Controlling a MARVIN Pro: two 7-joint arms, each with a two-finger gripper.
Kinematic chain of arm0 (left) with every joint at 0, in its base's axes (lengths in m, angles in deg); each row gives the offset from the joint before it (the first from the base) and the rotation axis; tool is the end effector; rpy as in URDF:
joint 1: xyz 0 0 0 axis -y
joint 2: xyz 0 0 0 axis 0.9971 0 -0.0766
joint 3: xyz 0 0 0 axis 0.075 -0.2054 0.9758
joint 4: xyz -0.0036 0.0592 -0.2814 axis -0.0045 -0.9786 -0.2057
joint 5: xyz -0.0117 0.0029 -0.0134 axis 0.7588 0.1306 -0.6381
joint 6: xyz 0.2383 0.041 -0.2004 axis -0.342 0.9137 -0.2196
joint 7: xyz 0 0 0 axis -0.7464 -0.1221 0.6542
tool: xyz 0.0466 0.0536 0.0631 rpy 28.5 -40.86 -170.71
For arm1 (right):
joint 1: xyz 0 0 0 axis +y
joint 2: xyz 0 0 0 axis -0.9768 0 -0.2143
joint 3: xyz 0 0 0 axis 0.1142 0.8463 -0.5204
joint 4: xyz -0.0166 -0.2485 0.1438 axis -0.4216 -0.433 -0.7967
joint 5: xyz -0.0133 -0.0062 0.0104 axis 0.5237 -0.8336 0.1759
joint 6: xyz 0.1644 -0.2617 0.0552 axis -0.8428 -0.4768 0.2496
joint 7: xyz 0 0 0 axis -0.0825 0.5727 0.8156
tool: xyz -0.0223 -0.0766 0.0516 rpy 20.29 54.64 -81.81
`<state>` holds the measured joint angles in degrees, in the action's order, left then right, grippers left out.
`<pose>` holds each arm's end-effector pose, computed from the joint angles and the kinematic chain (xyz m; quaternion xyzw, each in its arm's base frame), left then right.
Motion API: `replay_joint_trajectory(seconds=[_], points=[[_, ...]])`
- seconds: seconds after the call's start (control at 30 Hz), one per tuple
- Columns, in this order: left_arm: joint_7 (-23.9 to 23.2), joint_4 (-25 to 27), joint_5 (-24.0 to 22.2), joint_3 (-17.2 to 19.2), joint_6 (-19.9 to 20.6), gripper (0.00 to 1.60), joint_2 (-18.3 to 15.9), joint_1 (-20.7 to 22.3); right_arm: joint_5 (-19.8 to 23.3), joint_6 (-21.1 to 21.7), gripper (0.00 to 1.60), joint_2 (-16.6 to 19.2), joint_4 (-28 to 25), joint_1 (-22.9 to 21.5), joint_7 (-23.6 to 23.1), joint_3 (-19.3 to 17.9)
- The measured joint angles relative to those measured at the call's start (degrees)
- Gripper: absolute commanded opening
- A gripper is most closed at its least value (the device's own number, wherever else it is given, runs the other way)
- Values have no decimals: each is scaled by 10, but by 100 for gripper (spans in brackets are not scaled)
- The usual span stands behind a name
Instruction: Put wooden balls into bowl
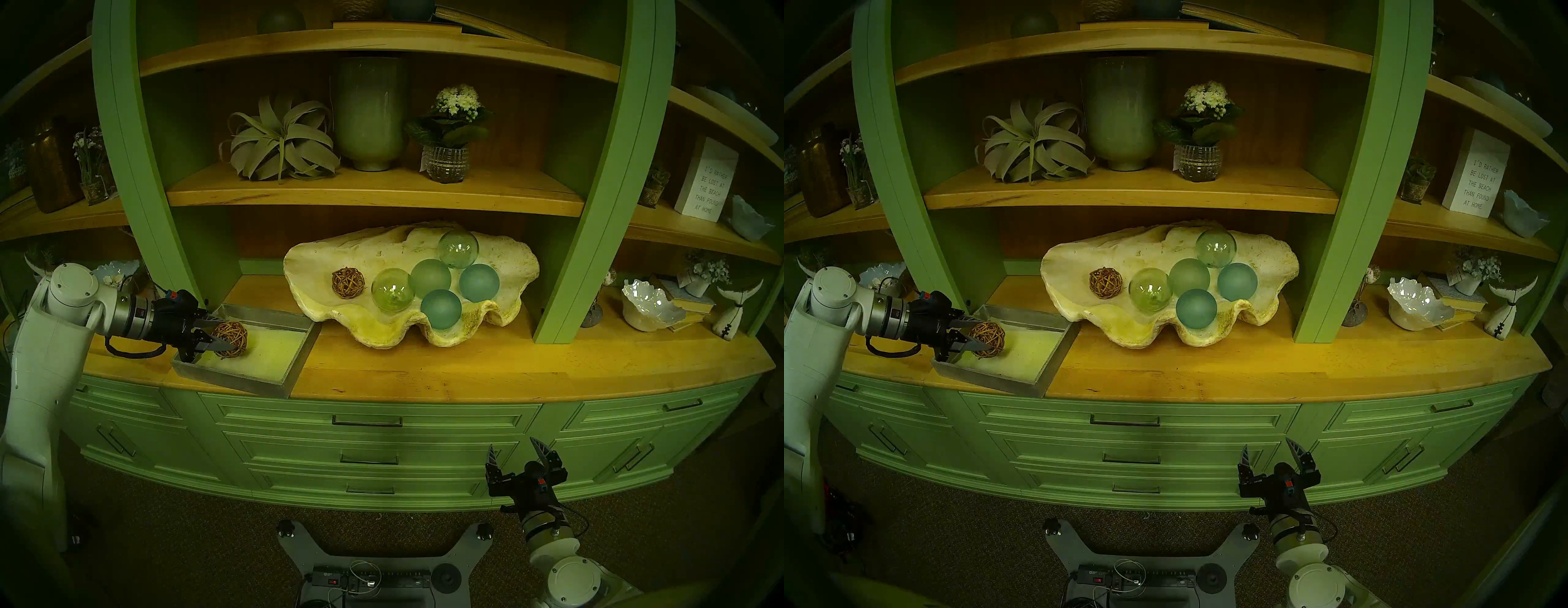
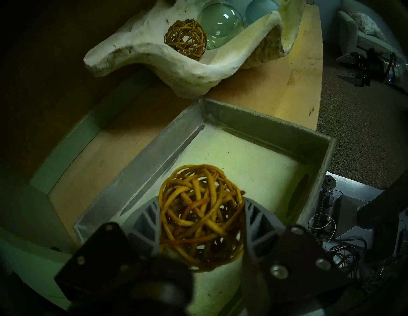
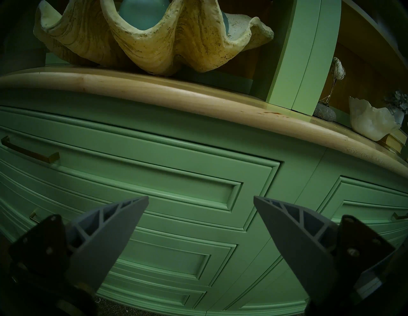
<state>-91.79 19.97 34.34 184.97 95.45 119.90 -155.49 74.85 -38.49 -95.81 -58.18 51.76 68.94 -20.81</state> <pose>0.4231 0.2600 -0.1790 0.7543 -0.5099 0.4003 0.1036 0.1745 -0.0344 -0.4257 0.7866 0.0782 0.6092 0.0639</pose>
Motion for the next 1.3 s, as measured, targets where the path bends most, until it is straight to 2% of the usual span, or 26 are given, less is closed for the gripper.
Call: replay_joint_trajectory(seconds=[0.27, 0.73, 1.0, 1.3], points=[[2, 42, -10, 7, 15, 0, 9, 4, 0, 0, 160, 0, 0, 0, 0, 0], [27, 109, -39, 25, 39, 0, 47, 30, 0, 0, 160, 0, 0, 0, 0, 0], [43, 120, -50, 23, 53, 0, 74, 46, 0, 0, 160, 0, 0, 0, 0, 0], [61, 114, -57, 6, 44, 0, 109, 59, 0, 0, 160, 0, 0, 0, 0, 0]])
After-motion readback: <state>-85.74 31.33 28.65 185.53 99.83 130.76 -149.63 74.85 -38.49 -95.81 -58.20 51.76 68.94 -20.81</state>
